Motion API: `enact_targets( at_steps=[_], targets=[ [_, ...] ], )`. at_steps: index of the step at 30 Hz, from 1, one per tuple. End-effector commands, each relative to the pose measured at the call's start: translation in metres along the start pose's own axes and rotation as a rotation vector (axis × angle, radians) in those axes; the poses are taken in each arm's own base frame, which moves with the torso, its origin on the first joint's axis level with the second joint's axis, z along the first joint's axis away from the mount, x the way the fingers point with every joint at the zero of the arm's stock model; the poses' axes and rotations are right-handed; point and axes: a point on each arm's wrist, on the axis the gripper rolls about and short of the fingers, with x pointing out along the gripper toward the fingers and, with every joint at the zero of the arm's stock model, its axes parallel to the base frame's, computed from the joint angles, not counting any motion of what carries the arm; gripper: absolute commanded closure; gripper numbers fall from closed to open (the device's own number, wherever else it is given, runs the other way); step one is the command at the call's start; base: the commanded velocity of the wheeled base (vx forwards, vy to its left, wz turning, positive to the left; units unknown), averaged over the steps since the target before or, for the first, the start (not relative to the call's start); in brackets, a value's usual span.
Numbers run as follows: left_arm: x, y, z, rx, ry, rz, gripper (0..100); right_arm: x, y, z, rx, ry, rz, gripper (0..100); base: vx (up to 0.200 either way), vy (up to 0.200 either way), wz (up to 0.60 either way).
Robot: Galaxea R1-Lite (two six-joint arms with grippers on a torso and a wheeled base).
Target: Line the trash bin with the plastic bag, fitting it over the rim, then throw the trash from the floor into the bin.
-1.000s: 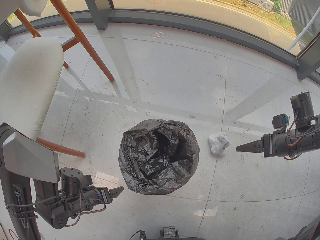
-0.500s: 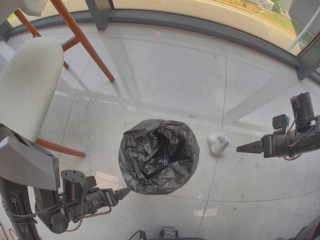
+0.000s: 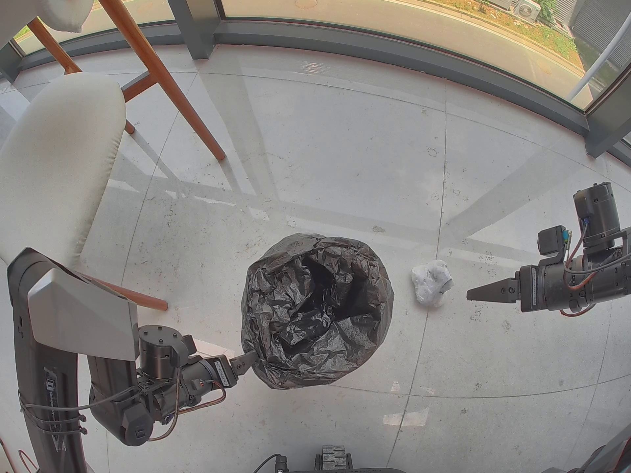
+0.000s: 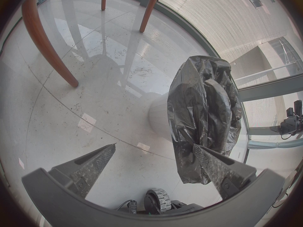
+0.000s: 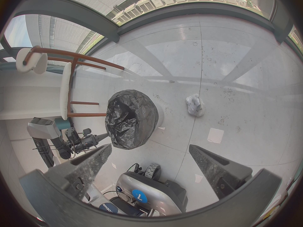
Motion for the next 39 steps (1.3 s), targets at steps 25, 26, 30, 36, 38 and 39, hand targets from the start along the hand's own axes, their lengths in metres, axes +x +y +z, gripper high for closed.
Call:
enact_targets(
  at_steps=[25,26,30,36,38,39],
  targets=[
    [-0.173,-0.072,0.046,-0.191,-0.325,-0.464,0,0.015,-0.037,-0.016,0.116,0.078,-0.09,0,-0.008,-0.008,0.0],
    [-0.174,-0.072,0.046,-0.19,-0.332,-0.465,0,0.02,-0.038,-0.015,0.113,0.079,-0.091,0,-0.2,-0.2,0.0],
    [-0.176,-0.072,0.046,-0.166,-0.336,-0.463,0,0.028,-0.04,-0.012,0.102,0.07,-0.109,0,-0.2,-0.2,0.0],
    [-0.174,-0.071,0.044,-0.105,-0.329,-0.442,0,0.065,-0.046,-0.006,0.053,0.018,-0.15,0,-0.2,-0.2,0.0],
    [-0.174,-0.071,0.044,-0.1,-0.328,-0.441,0,0.078,-0.047,-0.003,0.038,-0.005,-0.161,0,-0.2,-0.2,0.0],
    [-0.174,-0.071,0.044,-0.101,-0.33,-0.441,0,0.085,-0.048,0.002,0.025,-0.032,-0.163,0,-0.2,-0.2,0.0]
  ],
)
